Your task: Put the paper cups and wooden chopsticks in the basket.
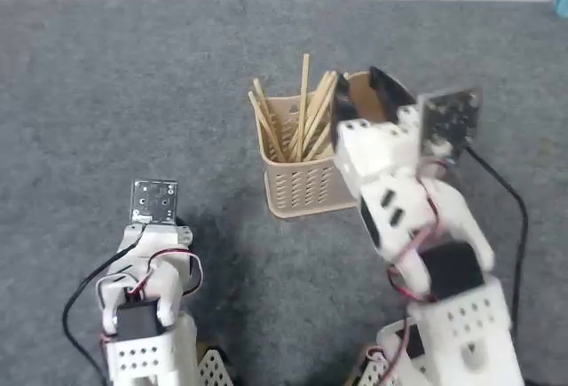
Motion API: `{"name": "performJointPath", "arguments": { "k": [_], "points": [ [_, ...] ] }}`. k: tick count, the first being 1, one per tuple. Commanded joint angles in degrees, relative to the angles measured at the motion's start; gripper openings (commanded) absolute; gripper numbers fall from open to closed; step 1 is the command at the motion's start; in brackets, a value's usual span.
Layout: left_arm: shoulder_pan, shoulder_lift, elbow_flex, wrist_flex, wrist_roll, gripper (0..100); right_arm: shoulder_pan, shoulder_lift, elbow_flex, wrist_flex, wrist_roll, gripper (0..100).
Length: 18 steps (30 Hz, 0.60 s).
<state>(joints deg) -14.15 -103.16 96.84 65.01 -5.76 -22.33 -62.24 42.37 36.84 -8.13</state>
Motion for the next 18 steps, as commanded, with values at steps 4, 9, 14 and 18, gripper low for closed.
{"name": "performJointPath", "arguments": {
  "k": [4, 9, 14, 18],
  "points": [
    [0.4, -0.4, -0.3, 0.2, -0.4, 1, 8.7, -10.4, -3.5, 14.2, -0.4, 0.0],
    [0.5, -0.5, -0.3, 0.6, -0.2, 1, 15.9, -16.9, -2.4, 25.3, -0.2, 0.6],
    [0.6, -0.4, -0.3, 0.6, -0.2, 1, 20.5, -24.3, 10.6, 29.4, 4.0, 0.8],
    [0.6, -0.4, -0.3, 0.6, -0.2, 1, 25.0, -32.9, 23.2, 25.8, 7.8, 0.8]
  ]
}}
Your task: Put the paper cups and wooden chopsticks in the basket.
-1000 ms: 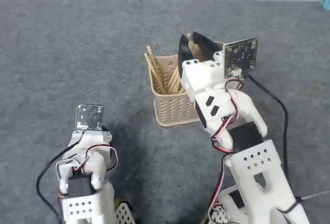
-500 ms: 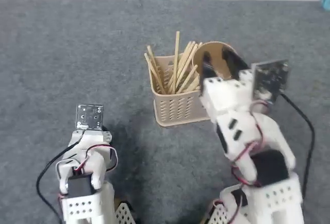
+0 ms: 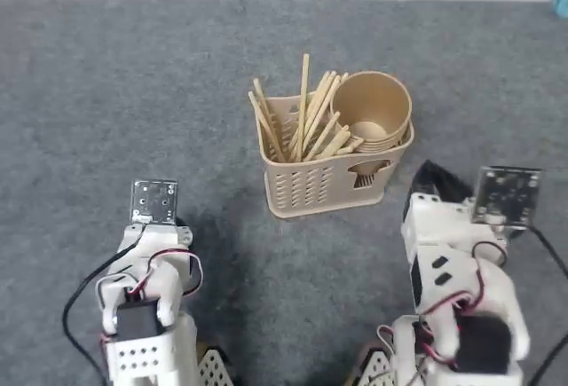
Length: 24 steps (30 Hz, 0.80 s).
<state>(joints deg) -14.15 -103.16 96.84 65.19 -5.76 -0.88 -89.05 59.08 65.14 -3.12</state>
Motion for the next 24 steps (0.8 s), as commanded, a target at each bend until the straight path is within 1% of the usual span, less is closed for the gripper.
{"name": "performJointPath", "arguments": {
  "k": [1, 5, 9, 11, 16, 19, 22, 24],
  "points": [
    [0.6, -0.4, -0.3, 0.4, -0.2, 1, 4.4, -8.4, 9.8, -3.6, 3.3, 0.8],
    [0.6, -0.4, -0.3, 0.4, -0.2, 1, 5.0, -15.4, 24.8, -8.6, 7.4, 0.7],
    [0.6, -0.6, -0.3, 0.4, -0.2, 1, 5.0, -14.2, 33.8, -10.2, 8.9, 0.7],
    [0.6, -0.6, -0.3, 0.4, -0.2, 1, 5.0, -14.2, 35.3, -7.4, 8.9, 0.7],
    [0.4, -0.7, -0.3, 0.7, -0.3, 1, 3.0, -14.2, 35.8, 4.1, 8.9, 0.7],
    [0.1, -0.7, -0.3, 0.7, -0.2, 1, 2.5, -14.2, 35.4, 9.1, 8.9, 0.9],
    [0.4, -0.4, -0.3, 1.1, -0.2, 1, 3.0, -14.2, 35.5, 10.3, 8.5, 0.8],
    [0.4, -0.4, -0.3, 4.7, -0.2, 1, 3.0, -14.2, 36.8, 9.8, 8.5, 0.9]
  ]
}}
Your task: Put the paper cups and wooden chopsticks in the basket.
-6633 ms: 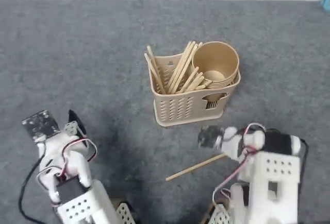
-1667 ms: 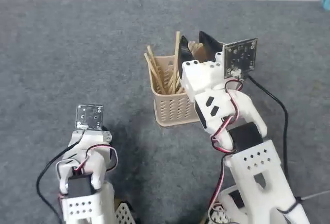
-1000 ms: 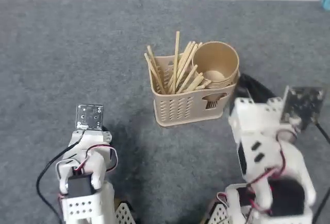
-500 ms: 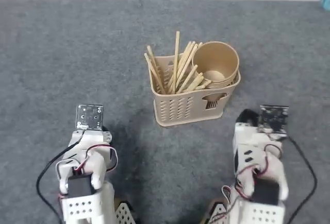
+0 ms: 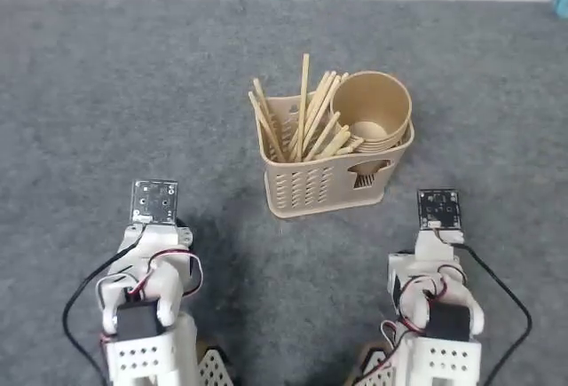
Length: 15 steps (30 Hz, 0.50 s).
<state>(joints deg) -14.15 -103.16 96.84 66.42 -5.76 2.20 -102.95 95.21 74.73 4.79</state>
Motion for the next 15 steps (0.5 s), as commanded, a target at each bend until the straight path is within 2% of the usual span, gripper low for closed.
{"name": "performJointPath", "arguments": {
  "k": [1, 15],
  "points": [
    [0.4, -0.6, -0.3, 5.9, -0.4, 1, 0.0, -0.3, 1.1, 0.1, 0.6, 0.9],
    [0.2, -0.9, -0.3, 5.8, -0.4, 1, -0.1, -0.3, 1.1, 0.1, 0.8, 0.8]
  ]
}}
